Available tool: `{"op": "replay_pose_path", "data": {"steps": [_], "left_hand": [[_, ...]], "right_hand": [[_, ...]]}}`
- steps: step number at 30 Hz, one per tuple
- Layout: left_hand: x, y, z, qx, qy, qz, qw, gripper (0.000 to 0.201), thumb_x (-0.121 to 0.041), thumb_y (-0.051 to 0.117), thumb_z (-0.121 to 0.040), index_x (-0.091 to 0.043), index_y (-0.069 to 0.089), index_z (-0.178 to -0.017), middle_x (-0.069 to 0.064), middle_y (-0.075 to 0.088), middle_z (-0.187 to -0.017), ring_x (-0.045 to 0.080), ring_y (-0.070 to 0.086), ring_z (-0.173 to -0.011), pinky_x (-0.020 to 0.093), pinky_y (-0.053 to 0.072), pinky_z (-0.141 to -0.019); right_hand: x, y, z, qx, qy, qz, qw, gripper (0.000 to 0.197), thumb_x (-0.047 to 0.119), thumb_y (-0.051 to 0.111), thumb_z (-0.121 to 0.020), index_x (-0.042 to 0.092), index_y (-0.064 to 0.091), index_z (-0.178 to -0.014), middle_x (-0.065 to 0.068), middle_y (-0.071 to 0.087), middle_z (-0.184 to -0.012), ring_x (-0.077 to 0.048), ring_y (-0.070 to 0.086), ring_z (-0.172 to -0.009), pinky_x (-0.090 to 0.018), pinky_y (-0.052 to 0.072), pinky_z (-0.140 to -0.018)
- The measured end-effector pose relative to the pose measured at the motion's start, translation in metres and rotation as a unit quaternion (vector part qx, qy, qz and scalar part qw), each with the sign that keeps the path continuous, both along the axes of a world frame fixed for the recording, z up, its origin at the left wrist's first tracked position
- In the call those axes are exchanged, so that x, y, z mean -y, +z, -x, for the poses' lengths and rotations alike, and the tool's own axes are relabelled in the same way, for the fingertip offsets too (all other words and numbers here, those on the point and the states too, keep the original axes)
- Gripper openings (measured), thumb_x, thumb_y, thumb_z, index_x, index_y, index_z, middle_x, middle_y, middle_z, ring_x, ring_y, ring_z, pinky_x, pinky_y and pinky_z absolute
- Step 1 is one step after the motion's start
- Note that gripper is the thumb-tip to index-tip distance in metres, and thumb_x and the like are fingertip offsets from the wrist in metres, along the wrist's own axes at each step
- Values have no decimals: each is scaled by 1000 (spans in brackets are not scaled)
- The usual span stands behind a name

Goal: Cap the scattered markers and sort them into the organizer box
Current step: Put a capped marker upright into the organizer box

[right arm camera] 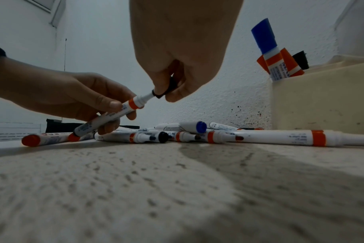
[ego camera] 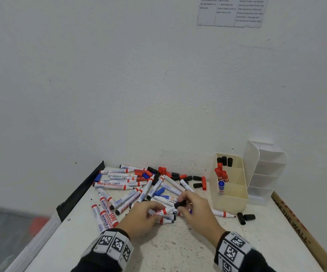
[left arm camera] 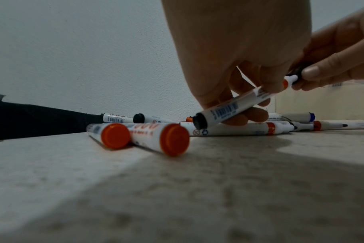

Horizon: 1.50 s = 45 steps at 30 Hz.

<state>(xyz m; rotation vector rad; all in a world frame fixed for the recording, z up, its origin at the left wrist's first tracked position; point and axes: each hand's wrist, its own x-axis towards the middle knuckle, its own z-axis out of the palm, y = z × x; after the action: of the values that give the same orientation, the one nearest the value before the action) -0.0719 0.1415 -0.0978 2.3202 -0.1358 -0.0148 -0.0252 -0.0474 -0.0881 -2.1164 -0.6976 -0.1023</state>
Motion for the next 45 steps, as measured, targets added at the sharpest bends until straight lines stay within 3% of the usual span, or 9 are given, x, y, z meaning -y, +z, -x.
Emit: {"op": "replay_pose_path", "data": {"steps": [4, 7, 11, 14, 19, 25, 30, 39, 45], "left_hand": [[0, -2, 0, 8, -7, -11, 1000, 29, -21, 50, -95, -29, 58, -122, -17, 55, -113, -2, 51, -97, 15, 39, -88], [1, -2, 0, 32, -12, -13, 999, 26, -25, 55, -92, -29, 59, -118, -21, 53, -103, -5, 50, -86, 10, 39, -76], [-1, -5, -2, 60, -13, 8, 998, 24, -26, 69, -81, -33, 61, -103, -13, 63, -97, 3, 58, -87, 23, 51, -82], [1, -3, -2, 83, 1, -47, 995, 19, -35, 58, -89, -33, 63, -108, -14, 66, -98, 1, 59, -88, 23, 50, -85], [6, 4, 3, 93, -37, -152, 983, 29, -40, 37, -98, -23, 60, -102, -12, 57, -84, 5, 52, -78, 29, 49, -80], [7, 8, 5, 8, -88, -11, 996, 27, -29, 40, -99, -30, 53, -76, -11, 47, -67, -2, 43, -54, 15, 36, -59], [10, 13, 9, -45, -91, 85, 991, 28, -26, 39, -99, -24, 54, -76, -8, 45, -63, -5, 40, -42, 7, 32, -47], [13, 11, 8, -23, -11, 167, 986, 35, -41, 37, -94, -21, 61, -78, -10, 58, -67, -2, 51, -58, 12, 40, -62], [4, 0, 4, 16, 78, -11, 997, 11, -26, 47, -96, -28, 58, -94, -10, 58, -100, 3, 54, -93, 20, 45, -87]], "right_hand": [[2, -2, -3, -49, 24, -9, 998, 35, 0, 60, -84, 35, 55, -86, 12, 61, -96, -2, 59, -95, -7, 47, -77], [1, -3, -3, -58, 38, 1, 998, 30, 3, 60, -85, 33, 58, -90, 12, 63, -98, 0, 59, -94, -8, 47, -79], [-5, -4, -1, -43, 23, 0, 999, 15, 22, 53, -92, 34, 56, -84, 10, 54, -67, -1, 49, -60, -14, 40, -58], [-6, -8, -3, -55, 8, 20, 998, 34, 43, 39, -95, 24, 52, -70, 7, 45, -60, -3, 40, -55, -22, 34, -58], [-10, -7, 1, -85, 1, -3, 996, 45, 42, 34, -97, 20, 38, -58, 7, 31, -53, -4, 30, -49, -20, 26, -51], [-14, -9, 1, -86, 42, -13, 995, 42, 33, 35, -99, 22, 38, -58, 8, 34, -51, -5, 32, -53, -22, 27, -54], [-10, -4, 1, -43, 78, 32, 996, 38, 30, 33, -99, 26, 39, -62, 8, 36, -59, -4, 38, -58, -17, 30, -56], [0, 19, 2, -20, 58, -7, 998, 23, 27, 44, -96, 19, 54, -78, 7, 48, -65, -1, 43, -56, -14, 37, -53], [12, 75, -2, 122, -49, -150, 980, 17, 14, 47, -94, 22, 52, -80, 7, 49, -65, -1, 45, -50, -11, 35, -44]]}}
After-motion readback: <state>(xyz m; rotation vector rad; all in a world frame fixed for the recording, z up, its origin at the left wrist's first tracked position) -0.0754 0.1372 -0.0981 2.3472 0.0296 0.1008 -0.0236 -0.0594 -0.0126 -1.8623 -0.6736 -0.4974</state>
